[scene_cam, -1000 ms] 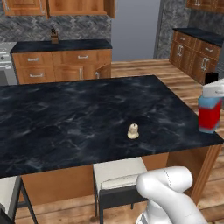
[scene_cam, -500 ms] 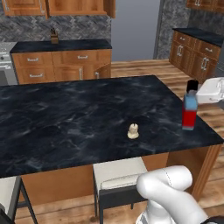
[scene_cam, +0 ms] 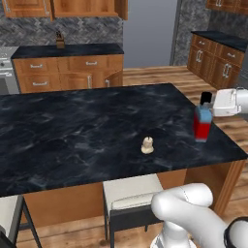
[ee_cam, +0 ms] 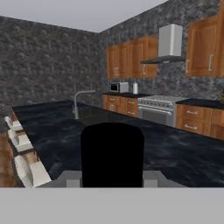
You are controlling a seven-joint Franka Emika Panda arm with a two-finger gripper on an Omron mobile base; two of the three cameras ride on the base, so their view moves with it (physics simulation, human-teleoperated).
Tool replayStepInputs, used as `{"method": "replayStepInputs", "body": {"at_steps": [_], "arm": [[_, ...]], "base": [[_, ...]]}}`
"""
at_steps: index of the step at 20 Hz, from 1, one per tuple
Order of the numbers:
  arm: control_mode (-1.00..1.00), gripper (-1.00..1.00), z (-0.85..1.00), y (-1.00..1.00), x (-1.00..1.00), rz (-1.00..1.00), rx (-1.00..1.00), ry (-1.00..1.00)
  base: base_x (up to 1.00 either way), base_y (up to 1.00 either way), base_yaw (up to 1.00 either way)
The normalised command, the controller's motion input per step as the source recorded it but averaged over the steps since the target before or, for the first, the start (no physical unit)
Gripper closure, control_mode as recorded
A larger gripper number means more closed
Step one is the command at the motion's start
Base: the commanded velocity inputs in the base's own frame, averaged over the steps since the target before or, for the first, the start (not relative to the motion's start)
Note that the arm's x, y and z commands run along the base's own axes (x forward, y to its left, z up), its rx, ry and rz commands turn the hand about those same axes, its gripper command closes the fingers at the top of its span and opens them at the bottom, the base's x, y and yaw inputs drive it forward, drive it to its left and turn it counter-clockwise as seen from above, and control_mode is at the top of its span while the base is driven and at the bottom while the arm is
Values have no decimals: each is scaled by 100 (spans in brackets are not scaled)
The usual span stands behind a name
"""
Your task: Get the candle and the liquor from the cabinet and move them to the dining counter.
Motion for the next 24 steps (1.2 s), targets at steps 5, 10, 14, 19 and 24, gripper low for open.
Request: {"method": "replayStepInputs", "body": {"at_steps": [5, 10, 14, 19, 24], "arm": [[-100, 100, -29, -14, 42, 3, 0, 0], [-100, 100, -37, 0, 41, 7, 0, 0], [-100, 100, -60, 3, 39, 8, 0, 0], [-100, 100, -75, 11, 31, 6, 1, 0], [-100, 100, -55, 11, 38, 1, 0, 0]], "base": [[0, 0, 0], [0, 0, 0], [0, 0, 0], [0, 0, 0], [0, 0, 0]]}}
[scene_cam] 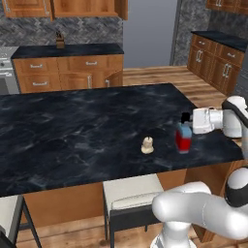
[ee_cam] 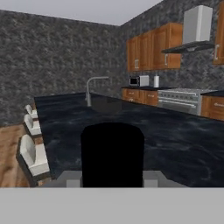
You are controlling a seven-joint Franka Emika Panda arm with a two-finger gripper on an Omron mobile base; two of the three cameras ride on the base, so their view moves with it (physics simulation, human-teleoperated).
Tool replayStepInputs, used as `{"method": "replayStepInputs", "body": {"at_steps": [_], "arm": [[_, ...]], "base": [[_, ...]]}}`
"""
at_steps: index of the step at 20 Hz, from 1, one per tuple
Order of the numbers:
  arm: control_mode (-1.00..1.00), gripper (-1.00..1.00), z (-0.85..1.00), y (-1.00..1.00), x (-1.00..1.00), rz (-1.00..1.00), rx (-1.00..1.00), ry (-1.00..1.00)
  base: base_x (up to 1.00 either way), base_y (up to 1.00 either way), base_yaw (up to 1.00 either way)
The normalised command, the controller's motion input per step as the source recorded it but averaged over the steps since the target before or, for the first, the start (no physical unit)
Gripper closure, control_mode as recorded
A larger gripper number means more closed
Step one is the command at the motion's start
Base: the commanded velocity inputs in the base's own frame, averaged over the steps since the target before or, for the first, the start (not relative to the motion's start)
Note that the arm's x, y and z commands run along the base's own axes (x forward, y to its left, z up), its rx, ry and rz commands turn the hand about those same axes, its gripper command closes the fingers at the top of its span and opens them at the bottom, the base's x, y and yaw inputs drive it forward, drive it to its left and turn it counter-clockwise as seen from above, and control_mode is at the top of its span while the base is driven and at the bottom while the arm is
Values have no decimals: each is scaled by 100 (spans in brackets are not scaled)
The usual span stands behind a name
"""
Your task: Get the candle and the liquor from the cabinet and move them to the dining counter.
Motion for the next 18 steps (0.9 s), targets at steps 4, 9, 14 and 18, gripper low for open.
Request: {"method": "replayStepInputs", "body": {"at_steps": [4, 9, 14, 18], "arm": [[-100, 100, -54, 9, 47, 0, 0, 0], [-100, 100, -37, 8, 64, 0, 0, 0], [-100, 100, -32, 5, 64, 0, 1, -1], [-100, 100, -26, 0, 67, 0, 2, -1]], "base": [[0, 0, 0], [0, 0, 0], [0, 0, 0], [0, 0, 0]]}}
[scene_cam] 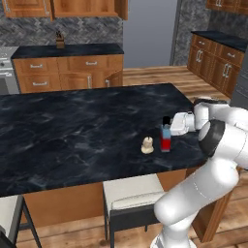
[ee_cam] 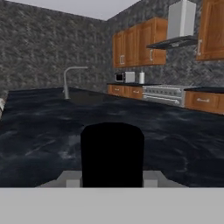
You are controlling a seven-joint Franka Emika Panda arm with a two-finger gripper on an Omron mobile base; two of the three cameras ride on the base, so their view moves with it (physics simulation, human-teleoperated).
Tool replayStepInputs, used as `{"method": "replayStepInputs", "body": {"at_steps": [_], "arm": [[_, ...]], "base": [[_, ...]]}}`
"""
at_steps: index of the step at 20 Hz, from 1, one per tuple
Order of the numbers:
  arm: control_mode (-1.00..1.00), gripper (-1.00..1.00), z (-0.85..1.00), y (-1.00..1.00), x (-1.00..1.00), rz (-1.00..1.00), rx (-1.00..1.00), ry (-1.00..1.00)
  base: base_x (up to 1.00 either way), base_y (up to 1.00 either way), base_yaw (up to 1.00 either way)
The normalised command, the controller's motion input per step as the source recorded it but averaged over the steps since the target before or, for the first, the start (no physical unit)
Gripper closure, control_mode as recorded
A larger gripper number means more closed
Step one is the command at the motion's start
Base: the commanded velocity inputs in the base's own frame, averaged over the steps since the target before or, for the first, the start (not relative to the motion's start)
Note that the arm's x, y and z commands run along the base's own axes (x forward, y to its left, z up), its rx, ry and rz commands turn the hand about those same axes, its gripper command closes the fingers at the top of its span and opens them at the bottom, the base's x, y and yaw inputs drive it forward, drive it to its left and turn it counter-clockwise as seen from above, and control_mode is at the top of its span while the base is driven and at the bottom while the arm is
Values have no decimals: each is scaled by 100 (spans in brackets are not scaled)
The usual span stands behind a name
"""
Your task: Get the candle and the liquor from the cabinet and move them to the dining counter.
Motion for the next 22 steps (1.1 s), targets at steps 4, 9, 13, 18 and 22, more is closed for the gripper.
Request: {"method": "replayStepInputs", "body": {"at_steps": [4, 9, 13, 18, 22], "arm": [[-100, 100, -21, 0, 69, 0, 2, 0], [-100, 100, -23, -3, 43, 3, 3, 0], [-100, 100, -33, -12, 15, 8, 2, 0], [-100, 100, -40, -10, 7, 9, 4, 0], [-100, 100, -15, 0, -1, 7, 4, 0]], "base": [[0, 0, 0], [0, 0, 0], [0, 0, 0], [0, 0, 0], [0, 0, 0]]}}
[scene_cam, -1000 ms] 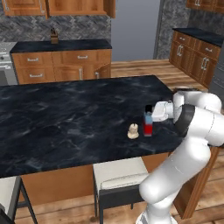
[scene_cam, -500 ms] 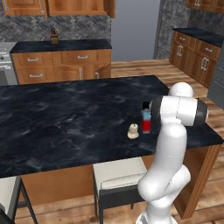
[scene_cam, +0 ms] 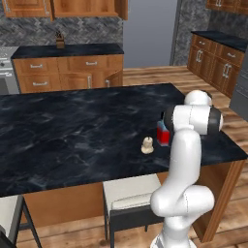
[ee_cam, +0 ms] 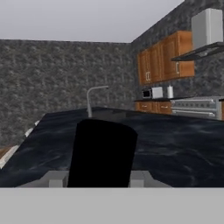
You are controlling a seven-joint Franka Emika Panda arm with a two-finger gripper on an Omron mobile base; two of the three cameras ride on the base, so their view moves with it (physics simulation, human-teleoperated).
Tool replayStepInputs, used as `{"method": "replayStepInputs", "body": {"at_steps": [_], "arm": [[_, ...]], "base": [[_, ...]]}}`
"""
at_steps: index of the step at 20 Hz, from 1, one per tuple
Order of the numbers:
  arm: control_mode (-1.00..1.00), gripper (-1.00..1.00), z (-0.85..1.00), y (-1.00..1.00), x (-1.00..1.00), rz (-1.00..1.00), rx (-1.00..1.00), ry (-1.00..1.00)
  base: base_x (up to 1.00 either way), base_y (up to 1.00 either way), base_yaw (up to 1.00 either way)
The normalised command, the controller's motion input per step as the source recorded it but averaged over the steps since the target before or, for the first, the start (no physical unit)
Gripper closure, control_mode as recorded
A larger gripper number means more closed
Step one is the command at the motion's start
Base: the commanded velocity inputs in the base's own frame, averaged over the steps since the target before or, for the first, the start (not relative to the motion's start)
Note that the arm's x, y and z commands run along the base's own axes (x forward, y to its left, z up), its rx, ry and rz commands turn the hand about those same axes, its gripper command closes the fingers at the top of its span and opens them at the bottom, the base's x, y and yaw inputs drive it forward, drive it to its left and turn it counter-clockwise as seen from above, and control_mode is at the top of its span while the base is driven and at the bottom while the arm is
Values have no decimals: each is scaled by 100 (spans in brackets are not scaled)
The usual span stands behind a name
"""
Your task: Get the candle and the liquor from the cabinet and move them to the dining counter.
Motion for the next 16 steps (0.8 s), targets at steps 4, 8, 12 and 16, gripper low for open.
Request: {"method": "replayStepInputs", "body": {"at_steps": [4, 8, 12, 16], "arm": [[-100, 100, -17, 0, -12, 4, 0, 0], [-100, 100, -10, 2, -22, 0, 0, -6], [-100, 100, -7, 9, -14, 0, 0, -8], [-100, 100, -7, 15, -8, 0, 0, -8]], "base": [[0, 0, 0], [0, 0, 0], [0, 0, 0], [0, 0, 0]]}}
